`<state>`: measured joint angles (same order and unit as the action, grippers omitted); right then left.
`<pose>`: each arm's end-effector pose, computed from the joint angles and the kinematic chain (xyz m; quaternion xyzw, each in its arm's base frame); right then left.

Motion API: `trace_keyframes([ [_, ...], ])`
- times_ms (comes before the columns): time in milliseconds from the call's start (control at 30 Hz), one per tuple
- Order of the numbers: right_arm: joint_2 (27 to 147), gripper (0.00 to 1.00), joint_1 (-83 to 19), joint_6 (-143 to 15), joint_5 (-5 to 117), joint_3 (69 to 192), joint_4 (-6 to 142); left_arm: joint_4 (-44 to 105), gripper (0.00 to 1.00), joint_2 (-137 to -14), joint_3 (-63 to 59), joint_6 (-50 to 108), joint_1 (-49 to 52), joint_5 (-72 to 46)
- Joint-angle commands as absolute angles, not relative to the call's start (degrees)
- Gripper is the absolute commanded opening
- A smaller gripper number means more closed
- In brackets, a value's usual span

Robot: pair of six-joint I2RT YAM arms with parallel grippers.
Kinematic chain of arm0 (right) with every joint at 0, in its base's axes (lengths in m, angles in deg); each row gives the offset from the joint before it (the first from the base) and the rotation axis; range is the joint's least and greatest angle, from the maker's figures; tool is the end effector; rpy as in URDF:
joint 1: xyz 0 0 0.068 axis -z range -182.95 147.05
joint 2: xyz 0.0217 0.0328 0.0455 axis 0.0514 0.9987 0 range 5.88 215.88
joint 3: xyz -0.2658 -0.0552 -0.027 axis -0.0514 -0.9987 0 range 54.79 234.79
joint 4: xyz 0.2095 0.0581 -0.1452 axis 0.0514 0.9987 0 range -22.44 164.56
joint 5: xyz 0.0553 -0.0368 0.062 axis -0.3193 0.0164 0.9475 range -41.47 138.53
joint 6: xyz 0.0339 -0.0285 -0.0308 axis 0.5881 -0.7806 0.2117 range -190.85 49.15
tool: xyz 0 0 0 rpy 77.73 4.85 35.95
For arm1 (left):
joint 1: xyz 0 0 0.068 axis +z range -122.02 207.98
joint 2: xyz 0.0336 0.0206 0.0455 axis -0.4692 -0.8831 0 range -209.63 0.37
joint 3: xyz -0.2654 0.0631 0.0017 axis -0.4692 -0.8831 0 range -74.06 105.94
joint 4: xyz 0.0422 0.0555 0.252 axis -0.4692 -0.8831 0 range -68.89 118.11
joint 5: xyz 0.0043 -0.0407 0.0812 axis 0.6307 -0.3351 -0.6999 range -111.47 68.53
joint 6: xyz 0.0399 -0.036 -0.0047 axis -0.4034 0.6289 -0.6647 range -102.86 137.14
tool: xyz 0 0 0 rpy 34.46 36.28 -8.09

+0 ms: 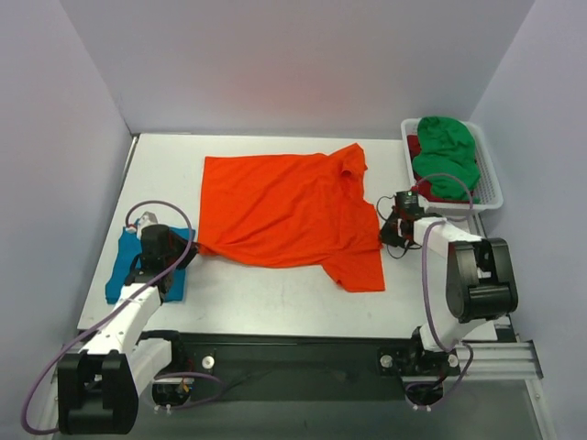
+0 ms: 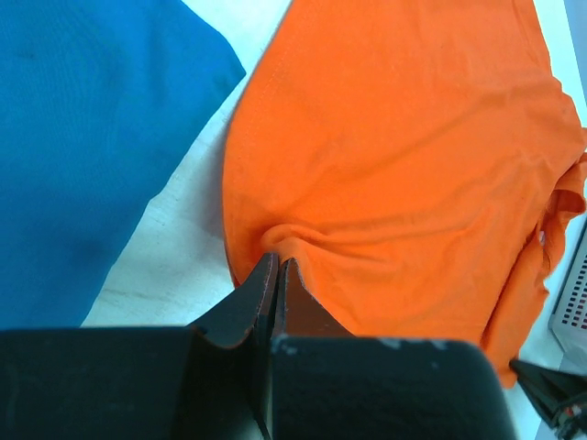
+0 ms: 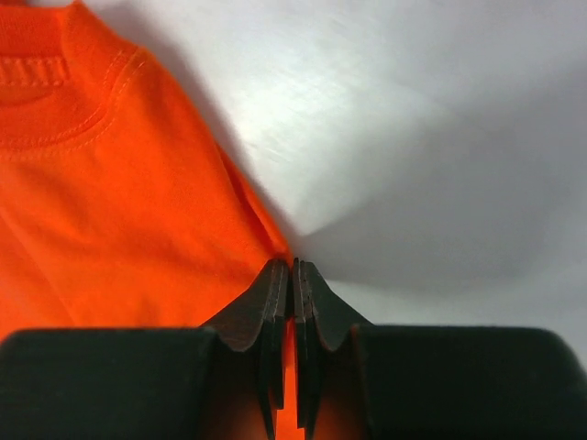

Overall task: Fold and stack the t-shirts
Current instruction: Flatten out the tshirt

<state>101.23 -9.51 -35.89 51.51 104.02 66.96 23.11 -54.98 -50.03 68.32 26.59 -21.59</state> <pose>0.3321 0.0400 0.1632 0.2174 0.8995 0.1566 0.3452 0.1987 -0.0047 0.1896 -0.3760 0.8092 -0.1991 0.4052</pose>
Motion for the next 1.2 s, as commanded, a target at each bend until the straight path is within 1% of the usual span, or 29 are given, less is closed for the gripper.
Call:
trace_keyframes([
  [0,92.38,0.00,-6.47,-33.15,49.93,96.82,70.03,22.66,0.00,-53.85,-48.49,66.98,26.84,-21.47],
  [133,83.68,0.00,-3.92,-30.69,52.22,89.87,71.16,20.99,0.00,-53.42,-48.75,66.01,26.75,-22.00],
  [167,80.09,0.00,-3.04,-29.38,54.05,86.55,71.34,20.64,0.00,-52.98,-49.10,65.83,26.75,-22.17],
  [233,76.38,0.00,-3.12,-28.49,54.68,83.81,71.78,20.11,0.00,-52.19,-50.33,65.83,26.66,-22.26],
  [267,72.80,0.00,-3.12,-27.88,54.42,81.53,72.56,19.07,0.00,-51.40,-50.77,65.66,26.66,-22.61],
  [300,71.02,0.00,-1.56,-26.74,54.94,80.12,73.01,18.36,0.00,-51.13,-50.94,65.66,26.66,-22.88],
  [433,62.67,0.01,-1.54,-24.19,56.61,74.93,74.50,13.18,0.00,-48.15,-51.30,65.74,26.75,-25.60],
  [467,59.52,0.03,-1.54,-23.66,56.27,74.14,75.20,11.25,0.00,-46.66,-51.47,65.92,26.84,-26.13],
  [533,56.43,0.04,-1.45,-22.78,54.86,72.11,77.14,9.83,0.00,-45.07,-52.00,66.36,26.75,-27.09],
  [567,53.80,0.11,-1.45,-22.51,54.25,71.76,77.75,8.69,0.00,-43.59,-52.70,66.88,26.75,-27.36],
  [633,51.33,0.16,-1.45,-22.42,54.24,71.58,79.33,8.77,0.00,-42.35,-53.67,67.06,26.84,-27.62],
  [667,50.62,0.24,-1.54,-22.69,54.59,71.75,80.38,9.38,0.00,-41.73,-54.54,67.06,26.75,-27.28],
  [733,49.83,0.32,-1.71,-23.56,56.60,72.80,81.27,10.44,0.00,-41.90,-55.16,66.80,26.66,-25.61],
  [800,49.03,0.37,-2.59,-24.27,56.44,73.95,84.06,11.14,0.00,-42.86,-55.51,66.45,26.75,-24.81],
  [833,48.60,0.38,-4.25,-24.01,55.48,74.30,85.22,11.14,0.00,-43.22,-55.52,66.27,26.75,-24.73],
  [867,47.37,0.41,-8.01,-22.96,52.60,74.65,86.10,11.14,0.00,-43.65,-55.43,66.10,26.75,-24.72],
  [933,46.22,0.47,-12.33,-21.20,49.25,74.83,89.08,11.14,0.00,-43.83,-55.34,65.92,26.66,-24.90],
  [967,45.52,0.49,-15.83,-20.32,45.93,74.83,90.05,11.23,0.00,-43.92,-55.25,65.83,26.66,-24.73],
  [1100,45.60,0.49,-23.22,-13.57,41.95,74.04,94.27,11.41,0.01,-43.83,-54.99,65.83,26.75,-24.90],
  [1167,46.39,0.47,-26.13,-10.84,40.45,73.78,96.46,11.23,0.01,-43.83,-54.73,65.83,26.75,-24.90],
])
